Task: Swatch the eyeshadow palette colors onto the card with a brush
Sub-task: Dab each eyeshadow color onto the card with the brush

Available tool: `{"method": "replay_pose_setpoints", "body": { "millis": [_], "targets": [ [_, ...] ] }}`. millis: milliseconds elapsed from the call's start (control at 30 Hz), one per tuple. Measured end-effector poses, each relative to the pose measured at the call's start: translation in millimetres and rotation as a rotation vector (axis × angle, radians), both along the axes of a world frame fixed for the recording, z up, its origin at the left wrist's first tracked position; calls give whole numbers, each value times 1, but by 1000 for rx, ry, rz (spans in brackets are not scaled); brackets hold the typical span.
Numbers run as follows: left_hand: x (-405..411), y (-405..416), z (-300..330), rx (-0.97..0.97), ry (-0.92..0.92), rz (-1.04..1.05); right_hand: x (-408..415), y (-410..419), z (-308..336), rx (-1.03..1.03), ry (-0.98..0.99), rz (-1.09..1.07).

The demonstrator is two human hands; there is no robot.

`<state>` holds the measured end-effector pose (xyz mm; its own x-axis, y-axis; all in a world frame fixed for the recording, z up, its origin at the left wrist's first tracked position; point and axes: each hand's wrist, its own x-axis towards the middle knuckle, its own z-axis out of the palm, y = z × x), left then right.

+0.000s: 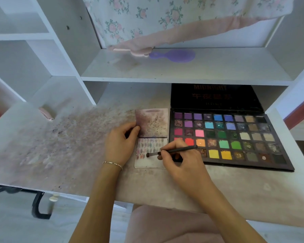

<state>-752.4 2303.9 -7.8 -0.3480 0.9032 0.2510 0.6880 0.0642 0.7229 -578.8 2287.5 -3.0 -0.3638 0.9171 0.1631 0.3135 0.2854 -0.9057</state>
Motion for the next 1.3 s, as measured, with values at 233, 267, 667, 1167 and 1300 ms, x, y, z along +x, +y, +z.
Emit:
{"method": "replay_pose_setpoints", "body": {
  "millis": [233, 267, 667, 1167, 1300],
  "targets": [
    [0, 0, -1, -11, -24, 14, -1, 0, 0, -3, -45, 14],
    [0, 0, -1, -13, -28, 14, -1, 0, 0, -1, -56, 18],
    [-1, 1, -2, -1, -45, -1, 0, 0, -2, -17, -69, 36],
    [-1, 1, -2, 5, -44, 1, 1, 0, -1, -15, -77, 58],
    [-1, 0, -2, 1, -45, -2, 0, 0, -2, -8, -94, 44]
  ]
}}
